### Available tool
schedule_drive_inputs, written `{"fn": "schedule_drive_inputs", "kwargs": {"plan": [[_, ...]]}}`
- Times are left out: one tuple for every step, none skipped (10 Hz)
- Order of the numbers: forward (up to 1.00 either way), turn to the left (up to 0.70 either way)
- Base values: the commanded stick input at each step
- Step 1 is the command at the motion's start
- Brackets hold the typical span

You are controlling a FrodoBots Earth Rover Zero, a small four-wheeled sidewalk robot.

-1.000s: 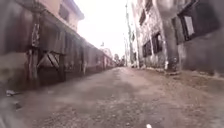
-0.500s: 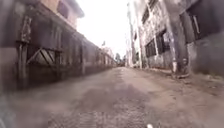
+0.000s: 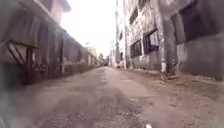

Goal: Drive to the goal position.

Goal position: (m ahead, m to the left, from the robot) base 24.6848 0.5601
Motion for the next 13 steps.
{"fn": "schedule_drive_inputs", "kwargs": {"plan": [[1.00, 0.00], [1.00, 0.00], [1.00, 0.00], [1.00, 0.00], [1.00, 0.00], [1.00, 0.00], [1.00, 0.00], [1.00, 0.00], [1.00, 0.00], [1.00, 0.00], [1.00, 0.00], [1.00, 0.00], [1.00, 0.00]]}}
